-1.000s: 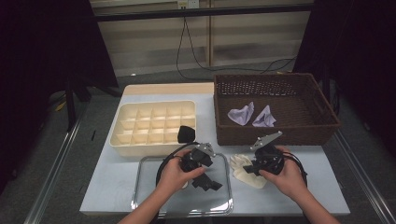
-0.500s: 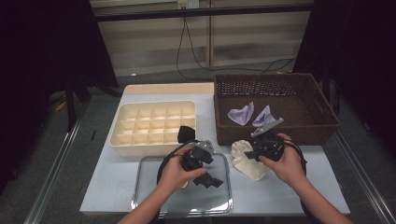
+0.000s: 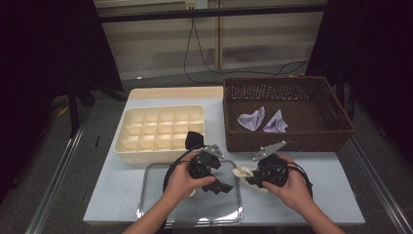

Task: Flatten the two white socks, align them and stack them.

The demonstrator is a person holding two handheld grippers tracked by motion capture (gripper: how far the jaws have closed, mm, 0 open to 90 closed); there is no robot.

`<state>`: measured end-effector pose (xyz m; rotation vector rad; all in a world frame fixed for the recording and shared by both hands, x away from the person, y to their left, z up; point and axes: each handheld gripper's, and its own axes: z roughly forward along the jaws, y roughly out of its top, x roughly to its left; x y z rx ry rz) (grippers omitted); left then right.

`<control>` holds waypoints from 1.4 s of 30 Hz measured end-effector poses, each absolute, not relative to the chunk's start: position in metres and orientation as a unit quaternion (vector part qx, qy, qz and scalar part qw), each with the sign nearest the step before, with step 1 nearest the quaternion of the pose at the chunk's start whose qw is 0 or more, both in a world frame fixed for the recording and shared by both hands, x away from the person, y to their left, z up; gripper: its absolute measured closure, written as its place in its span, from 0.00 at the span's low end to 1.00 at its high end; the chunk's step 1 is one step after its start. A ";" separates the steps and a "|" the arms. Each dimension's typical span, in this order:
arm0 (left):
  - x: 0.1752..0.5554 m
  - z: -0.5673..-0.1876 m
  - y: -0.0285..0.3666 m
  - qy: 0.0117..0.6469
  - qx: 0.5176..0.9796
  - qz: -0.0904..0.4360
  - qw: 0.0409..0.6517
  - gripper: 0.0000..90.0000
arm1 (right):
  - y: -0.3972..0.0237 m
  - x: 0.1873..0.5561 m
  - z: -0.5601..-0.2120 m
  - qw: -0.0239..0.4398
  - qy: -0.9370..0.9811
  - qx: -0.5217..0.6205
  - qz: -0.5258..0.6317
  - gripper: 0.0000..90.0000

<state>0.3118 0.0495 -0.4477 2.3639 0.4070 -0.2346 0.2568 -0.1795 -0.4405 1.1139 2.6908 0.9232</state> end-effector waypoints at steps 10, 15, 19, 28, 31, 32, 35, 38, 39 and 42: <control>0.315 -0.445 0.048 0.187 0.903 -0.078 0.379 0.08 | -0.169 0.249 -0.449 0.051 0.890 0.342 0.298 0.74; 0.317 -0.445 0.047 0.190 0.904 -0.069 0.377 0.19 | -0.164 0.247 -0.452 0.048 0.894 0.333 0.297 0.68; 0.317 -0.445 0.045 0.198 0.896 -0.074 0.391 0.21 | -0.162 0.247 -0.451 0.042 0.893 0.335 0.298 0.65; 0.319 -0.452 0.040 0.199 0.902 -0.073 0.375 0.23 | -0.161 0.245 -0.448 0.040 0.894 0.328 0.304 0.63; 0.317 -0.454 0.037 0.197 0.905 -0.072 0.369 0.28 | -0.160 0.245 -0.447 0.038 0.895 0.322 0.307 0.63; 0.317 -0.454 0.037 0.197 0.905 -0.072 0.369 0.30 | -0.160 0.245 -0.447 0.038 0.895 0.322 0.307 0.63; 0.316 -0.455 0.035 0.195 0.908 -0.075 0.362 0.34 | -0.158 0.244 -0.445 0.035 0.895 0.319 0.309 0.63; 0.316 -0.458 0.033 0.192 0.913 -0.070 0.352 0.44 | -0.158 0.243 -0.442 0.038 0.897 0.317 0.305 0.63; 0.317 -0.459 0.033 0.185 0.915 -0.072 0.352 0.46 | -0.158 0.243 -0.441 0.038 0.897 0.316 0.306 0.62; 0.315 -0.460 0.032 0.191 0.921 -0.065 0.333 0.58 | -0.160 0.243 -0.438 0.038 0.895 0.321 0.307 0.61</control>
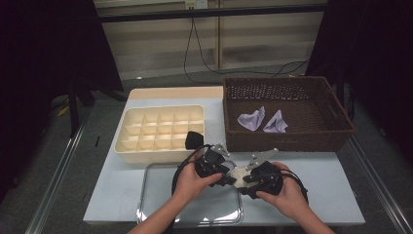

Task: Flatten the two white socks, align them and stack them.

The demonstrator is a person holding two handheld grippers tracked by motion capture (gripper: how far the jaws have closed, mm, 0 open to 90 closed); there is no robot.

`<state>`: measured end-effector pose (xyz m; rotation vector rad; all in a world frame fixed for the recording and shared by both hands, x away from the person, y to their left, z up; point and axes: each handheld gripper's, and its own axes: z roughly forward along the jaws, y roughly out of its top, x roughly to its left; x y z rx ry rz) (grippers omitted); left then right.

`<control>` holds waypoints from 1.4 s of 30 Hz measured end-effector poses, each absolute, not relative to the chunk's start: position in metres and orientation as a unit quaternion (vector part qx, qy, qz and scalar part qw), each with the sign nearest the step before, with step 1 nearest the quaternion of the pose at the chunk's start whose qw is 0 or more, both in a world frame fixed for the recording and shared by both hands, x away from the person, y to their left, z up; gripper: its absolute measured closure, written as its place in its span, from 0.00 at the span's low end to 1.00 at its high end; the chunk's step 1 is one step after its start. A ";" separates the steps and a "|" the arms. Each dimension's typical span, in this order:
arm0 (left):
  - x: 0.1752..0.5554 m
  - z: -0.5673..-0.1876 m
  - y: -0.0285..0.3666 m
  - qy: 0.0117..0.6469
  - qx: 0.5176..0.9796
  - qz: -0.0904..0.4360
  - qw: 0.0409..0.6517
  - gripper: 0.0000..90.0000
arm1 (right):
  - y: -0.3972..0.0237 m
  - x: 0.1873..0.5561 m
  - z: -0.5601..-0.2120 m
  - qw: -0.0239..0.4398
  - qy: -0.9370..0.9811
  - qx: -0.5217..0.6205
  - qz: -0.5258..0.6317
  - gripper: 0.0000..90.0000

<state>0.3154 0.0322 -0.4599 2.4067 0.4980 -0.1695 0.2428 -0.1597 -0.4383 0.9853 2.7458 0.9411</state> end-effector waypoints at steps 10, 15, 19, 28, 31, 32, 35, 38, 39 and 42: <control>0.316 -0.460 0.030 0.178 0.933 -0.066 0.305 0.75 | -0.185 0.257 -0.424 0.062 0.879 0.357 0.310 0.58; 0.316 -0.460 0.032 0.197 0.927 -0.084 0.309 0.79 | -0.206 0.269 -0.429 0.069 0.862 0.396 0.307 0.57; 0.317 -0.460 0.035 0.201 0.922 -0.086 0.319 0.77 | -0.212 0.273 -0.446 0.043 0.853 0.418 0.310 0.56; 0.319 -0.452 0.041 0.219 0.901 -0.064 0.368 0.39 | -0.204 0.269 -0.457 0.019 0.859 0.410 0.306 0.77; 0.319 -0.455 0.038 0.223 0.899 -0.081 0.368 0.34 | -0.202 0.267 -0.456 0.024 0.866 0.400 0.300 0.88; 0.320 -0.456 0.037 0.218 0.901 -0.081 0.366 0.33 | -0.201 0.266 -0.455 0.023 0.866 0.398 0.303 0.90; 0.320 -0.460 0.035 0.227 0.901 -0.075 0.363 0.28 | -0.198 0.263 -0.452 0.027 0.870 0.389 0.303 0.92; 0.321 -0.462 0.034 0.230 0.898 -0.079 0.367 0.27 | -0.195 0.260 -0.451 0.030 0.873 0.382 0.301 0.92; 0.322 -0.463 0.034 0.226 0.900 -0.083 0.364 0.27 | -0.194 0.259 -0.450 0.032 0.874 0.378 0.303 0.92; 0.320 -0.465 0.031 0.226 0.905 -0.078 0.352 0.29 | -0.191 0.257 -0.449 0.033 0.876 0.374 0.303 0.92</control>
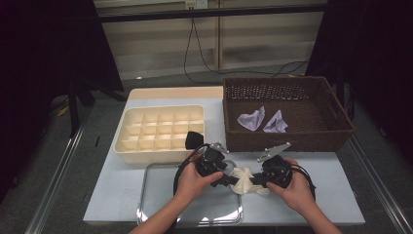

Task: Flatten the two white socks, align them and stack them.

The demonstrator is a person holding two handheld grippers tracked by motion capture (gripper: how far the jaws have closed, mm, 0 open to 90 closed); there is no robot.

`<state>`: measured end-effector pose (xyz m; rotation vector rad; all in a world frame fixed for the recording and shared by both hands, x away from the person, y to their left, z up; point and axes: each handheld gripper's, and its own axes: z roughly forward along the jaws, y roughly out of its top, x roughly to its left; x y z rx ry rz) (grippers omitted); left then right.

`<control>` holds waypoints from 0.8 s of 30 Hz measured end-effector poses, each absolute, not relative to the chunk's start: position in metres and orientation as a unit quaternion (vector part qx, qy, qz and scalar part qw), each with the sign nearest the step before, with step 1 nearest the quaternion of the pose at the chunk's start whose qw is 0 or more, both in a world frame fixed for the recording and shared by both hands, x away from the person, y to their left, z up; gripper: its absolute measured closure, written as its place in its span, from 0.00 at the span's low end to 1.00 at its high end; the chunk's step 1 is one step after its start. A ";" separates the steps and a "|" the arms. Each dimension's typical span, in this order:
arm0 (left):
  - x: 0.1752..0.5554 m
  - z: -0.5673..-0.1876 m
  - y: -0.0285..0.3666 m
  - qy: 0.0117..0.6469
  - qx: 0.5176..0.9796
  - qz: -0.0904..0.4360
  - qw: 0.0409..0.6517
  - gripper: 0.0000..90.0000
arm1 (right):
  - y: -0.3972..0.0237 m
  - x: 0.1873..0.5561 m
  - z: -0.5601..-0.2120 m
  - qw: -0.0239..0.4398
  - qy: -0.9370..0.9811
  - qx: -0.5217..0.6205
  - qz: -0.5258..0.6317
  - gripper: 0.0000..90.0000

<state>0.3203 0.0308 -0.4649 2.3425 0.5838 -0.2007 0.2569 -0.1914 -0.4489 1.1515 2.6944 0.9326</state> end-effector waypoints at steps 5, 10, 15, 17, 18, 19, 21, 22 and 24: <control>0.317 -0.463 0.026 0.213 0.911 -0.098 0.339 0.56 | -0.188 0.255 -0.450 0.037 0.874 0.373 0.309 0.92; 0.316 -0.460 0.026 0.213 0.919 -0.119 0.311 0.83 | -0.188 0.254 -0.451 0.037 0.872 0.373 0.316 0.88; 0.317 -0.454 0.035 0.220 0.915 -0.145 0.305 0.89 | -0.191 0.255 -0.445 0.058 0.864 0.377 0.328 0.71; 0.317 -0.455 0.038 0.223 0.915 -0.145 0.303 0.89 | -0.193 0.257 -0.444 0.057 0.860 0.379 0.337 0.70; 0.317 -0.455 0.038 0.223 0.915 -0.145 0.303 0.89 | -0.193 0.257 -0.444 0.057 0.860 0.379 0.337 0.70; 0.317 -0.456 0.039 0.225 0.913 -0.150 0.305 0.89 | -0.194 0.257 -0.444 0.056 0.859 0.380 0.338 0.67; 0.317 -0.456 0.042 0.225 0.914 -0.148 0.302 0.89 | -0.196 0.258 -0.443 0.058 0.854 0.386 0.344 0.62; 0.318 -0.456 0.043 0.224 0.915 -0.150 0.299 0.89 | -0.197 0.258 -0.443 0.055 0.853 0.387 0.347 0.62; 0.318 -0.456 0.046 0.226 0.915 -0.149 0.300 0.89 | -0.200 0.258 -0.441 0.055 0.850 0.390 0.351 0.61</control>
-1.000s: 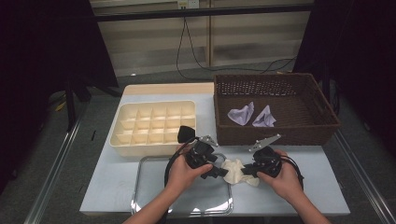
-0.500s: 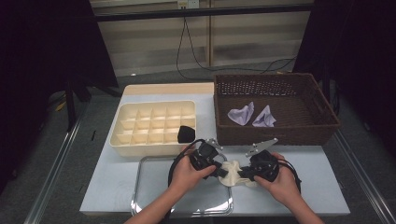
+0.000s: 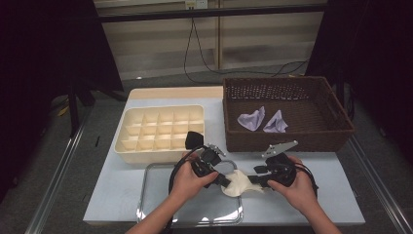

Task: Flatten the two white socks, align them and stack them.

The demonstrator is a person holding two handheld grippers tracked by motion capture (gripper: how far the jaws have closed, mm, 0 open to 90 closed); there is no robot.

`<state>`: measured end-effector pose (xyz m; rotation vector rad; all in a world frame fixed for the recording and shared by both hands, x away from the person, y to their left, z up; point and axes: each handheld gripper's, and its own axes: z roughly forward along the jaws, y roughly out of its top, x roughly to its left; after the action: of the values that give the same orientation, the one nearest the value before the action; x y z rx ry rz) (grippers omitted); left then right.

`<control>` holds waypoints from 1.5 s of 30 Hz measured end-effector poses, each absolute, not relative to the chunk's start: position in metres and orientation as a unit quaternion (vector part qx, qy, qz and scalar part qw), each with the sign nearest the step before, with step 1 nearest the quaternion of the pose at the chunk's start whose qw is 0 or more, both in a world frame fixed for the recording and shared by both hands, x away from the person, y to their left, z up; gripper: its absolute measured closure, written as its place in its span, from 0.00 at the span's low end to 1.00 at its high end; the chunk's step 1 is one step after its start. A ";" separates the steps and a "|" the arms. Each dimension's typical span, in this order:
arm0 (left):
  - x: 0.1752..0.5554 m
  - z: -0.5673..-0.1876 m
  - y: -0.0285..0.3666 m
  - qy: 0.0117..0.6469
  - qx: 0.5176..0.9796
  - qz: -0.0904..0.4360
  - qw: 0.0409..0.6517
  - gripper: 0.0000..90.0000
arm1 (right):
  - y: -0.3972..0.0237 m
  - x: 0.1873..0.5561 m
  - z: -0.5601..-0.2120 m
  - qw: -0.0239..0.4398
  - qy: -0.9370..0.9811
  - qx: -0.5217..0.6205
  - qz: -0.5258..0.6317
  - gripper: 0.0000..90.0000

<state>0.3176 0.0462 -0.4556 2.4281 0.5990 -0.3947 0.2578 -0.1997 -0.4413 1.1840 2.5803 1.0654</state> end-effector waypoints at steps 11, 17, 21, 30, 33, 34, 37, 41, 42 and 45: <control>0.319 -0.457 0.056 0.240 0.912 -0.144 0.299 0.85 | -0.202 0.260 -0.459 0.039 0.852 0.401 0.335 0.62; 0.319 -0.458 0.058 0.240 0.912 -0.148 0.299 0.85 | -0.202 0.260 -0.470 0.020 0.855 0.395 0.335 0.92; 0.320 -0.456 0.059 0.251 0.906 -0.147 0.308 0.84 | -0.204 0.261 -0.462 0.022 0.855 0.400 0.330 1.00; 0.330 -0.455 0.066 0.270 0.898 -0.147 0.315 0.84 | -0.204 0.273 -0.447 0.079 0.841 0.404 0.351 1.00; 0.329 -0.457 0.067 0.276 0.896 -0.151 0.312 0.83 | -0.202 0.273 -0.450 0.062 0.843 0.402 0.353 0.94; 0.328 -0.458 0.067 0.271 0.898 -0.151 0.311 0.83 | -0.201 0.272 -0.452 0.065 0.842 0.404 0.352 0.89; 0.326 -0.456 0.068 0.269 0.900 -0.143 0.312 0.80 | -0.202 0.265 -0.458 0.058 0.841 0.415 0.342 0.69; 0.324 -0.457 0.071 0.277 0.895 -0.143 0.319 0.76 | -0.210 0.259 -0.463 0.042 0.835 0.428 0.343 0.68; 0.323 -0.458 0.071 0.278 0.895 -0.142 0.319 0.76 | -0.210 0.258 -0.465 0.040 0.835 0.425 0.346 0.68; 0.322 -0.458 0.074 0.278 0.896 -0.141 0.318 0.73 | -0.207 0.256 -0.471 0.025 0.835 0.428 0.346 0.91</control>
<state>0.3217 0.0739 -0.4576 2.3563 0.7313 -0.3704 0.2556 -0.2072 -0.4715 1.3218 2.5802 1.0711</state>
